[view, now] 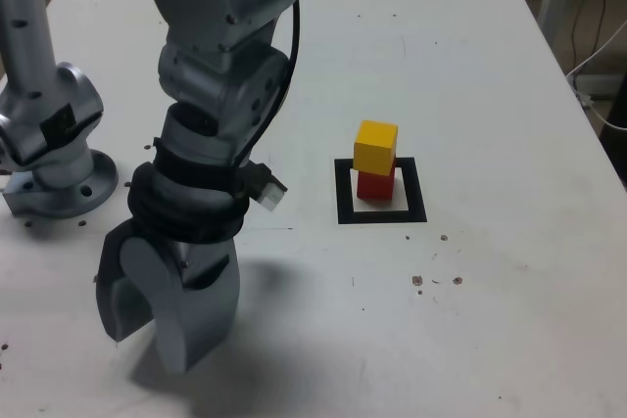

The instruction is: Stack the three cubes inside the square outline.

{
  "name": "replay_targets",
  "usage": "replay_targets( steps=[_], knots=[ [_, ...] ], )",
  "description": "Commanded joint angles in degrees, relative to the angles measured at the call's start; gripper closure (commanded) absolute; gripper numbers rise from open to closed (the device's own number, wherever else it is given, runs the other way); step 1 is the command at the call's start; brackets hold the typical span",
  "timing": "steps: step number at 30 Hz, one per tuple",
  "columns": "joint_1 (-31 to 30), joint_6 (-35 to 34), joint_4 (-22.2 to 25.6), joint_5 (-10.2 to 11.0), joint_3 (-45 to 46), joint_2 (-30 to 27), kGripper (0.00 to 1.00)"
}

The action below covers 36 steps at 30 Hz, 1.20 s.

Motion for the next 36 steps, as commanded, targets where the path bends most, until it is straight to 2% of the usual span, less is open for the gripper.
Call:
replay_targets(
  steps=[1, 16, 22, 24, 25, 29, 30, 32, 36],
  knots=[
    [0.1, 0.14, 0.09, 0.0, -0.16, 0.12, 0.8],
    [0.1, 0.1, 0.72, 0.06, 0.46, -0.34, 0.8],
    [0.1, -1.3, 2.31, 1.44, 0.74, -1.86, 0.8],
    [0.1, -2.01, 2.77, 2.13, 0.59, -2.57, 0.71],
    [0.1, -2.44, 2.94, 2.39, 0.53, -2.95, 0.62],
    [0.1, -5.98, 3.14, 3.1, 0.8, -5.11, 0.13],
    [0.1, -7.25, 3.14, 3.46, 0.97, -5.77, 0.06],
    [0.1, -10.06, 3.32, 4.74, 1.21, -7.17, 0.01],
    [0.1, -14.92, 4.52, 8.84, 1.0, -9.41, 0.0]
  ],
)
